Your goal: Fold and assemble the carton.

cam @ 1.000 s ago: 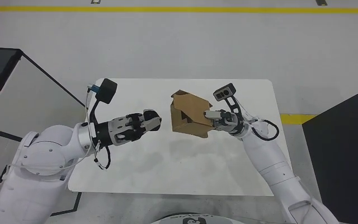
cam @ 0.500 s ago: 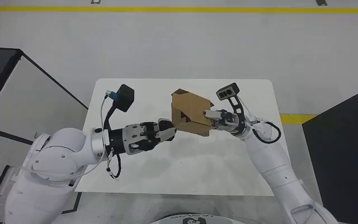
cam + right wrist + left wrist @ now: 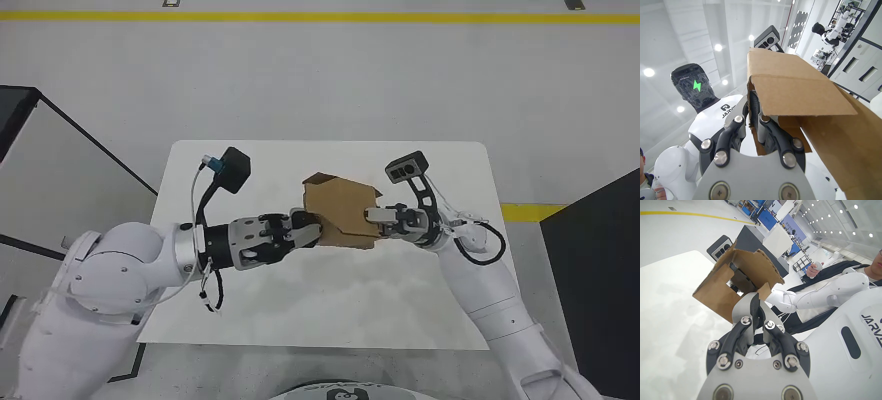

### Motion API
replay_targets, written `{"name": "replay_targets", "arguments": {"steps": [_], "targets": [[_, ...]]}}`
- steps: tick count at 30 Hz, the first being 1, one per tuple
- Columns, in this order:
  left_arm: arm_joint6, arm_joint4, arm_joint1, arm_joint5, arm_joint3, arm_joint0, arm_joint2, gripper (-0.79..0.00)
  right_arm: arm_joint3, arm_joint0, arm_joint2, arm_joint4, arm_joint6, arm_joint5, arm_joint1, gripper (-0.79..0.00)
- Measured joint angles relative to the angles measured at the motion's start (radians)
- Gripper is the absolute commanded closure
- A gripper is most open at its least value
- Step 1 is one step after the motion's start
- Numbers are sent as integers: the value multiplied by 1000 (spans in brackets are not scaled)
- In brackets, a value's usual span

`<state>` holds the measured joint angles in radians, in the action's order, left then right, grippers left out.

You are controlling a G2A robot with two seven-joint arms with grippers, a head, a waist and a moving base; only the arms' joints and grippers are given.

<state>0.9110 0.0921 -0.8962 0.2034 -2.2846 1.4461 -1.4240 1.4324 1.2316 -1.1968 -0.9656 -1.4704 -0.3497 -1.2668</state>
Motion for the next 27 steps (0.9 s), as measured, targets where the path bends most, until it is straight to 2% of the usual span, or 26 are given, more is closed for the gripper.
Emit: {"name": "replay_targets", "arguments": {"steps": [27], "targets": [[17,4,-2,1,21,-24,36,0,-16,-4,6,4,-12,12,-7,0]]}}
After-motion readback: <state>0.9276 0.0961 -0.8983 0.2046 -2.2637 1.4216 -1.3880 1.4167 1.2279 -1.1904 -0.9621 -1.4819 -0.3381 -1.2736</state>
